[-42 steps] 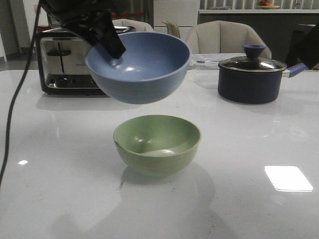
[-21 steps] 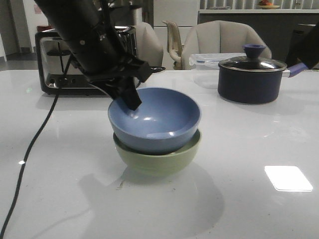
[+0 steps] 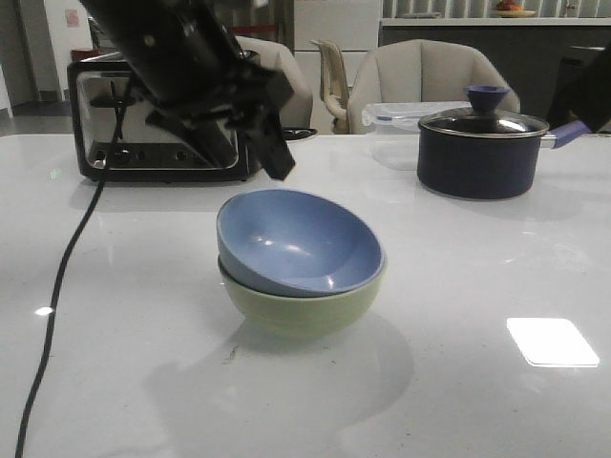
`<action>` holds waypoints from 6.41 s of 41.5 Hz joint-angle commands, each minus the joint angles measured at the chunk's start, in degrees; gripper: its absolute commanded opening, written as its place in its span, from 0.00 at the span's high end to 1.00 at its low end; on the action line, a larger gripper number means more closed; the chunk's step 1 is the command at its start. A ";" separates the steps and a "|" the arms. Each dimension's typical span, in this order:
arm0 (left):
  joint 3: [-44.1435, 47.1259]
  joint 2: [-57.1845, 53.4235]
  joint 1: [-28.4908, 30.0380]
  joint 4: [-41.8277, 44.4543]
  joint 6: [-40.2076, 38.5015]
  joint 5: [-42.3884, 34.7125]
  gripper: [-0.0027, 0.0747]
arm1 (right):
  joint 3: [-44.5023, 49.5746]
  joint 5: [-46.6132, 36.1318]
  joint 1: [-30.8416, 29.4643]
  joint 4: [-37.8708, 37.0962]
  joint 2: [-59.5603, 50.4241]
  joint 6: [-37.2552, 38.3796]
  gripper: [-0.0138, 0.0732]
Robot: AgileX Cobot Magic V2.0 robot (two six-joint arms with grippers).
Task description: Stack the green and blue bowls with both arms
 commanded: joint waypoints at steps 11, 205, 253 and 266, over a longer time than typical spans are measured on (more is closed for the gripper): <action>11.46 -25.15 -0.23 -1.30 0.08 1.25 0.31 | -1.51 -2.81 -0.02 -0.08 -0.82 -0.06 0.31; 79.70 -101.73 26.09 21.68 -23.81 -43.76 0.84 | 1.39 -4.06 -0.21 -3.97 -7.76 2.91 0.80; 79.70 -101.62 26.09 21.68 -23.81 -43.76 0.84 | 49.46 -47.33 -28.65 -3.88 -56.48 2.91 0.80; 79.70 -101.62 26.09 21.68 -23.81 -43.76 0.84 | 50.87 -48.54 -28.76 -3.40 -57.18 2.91 0.80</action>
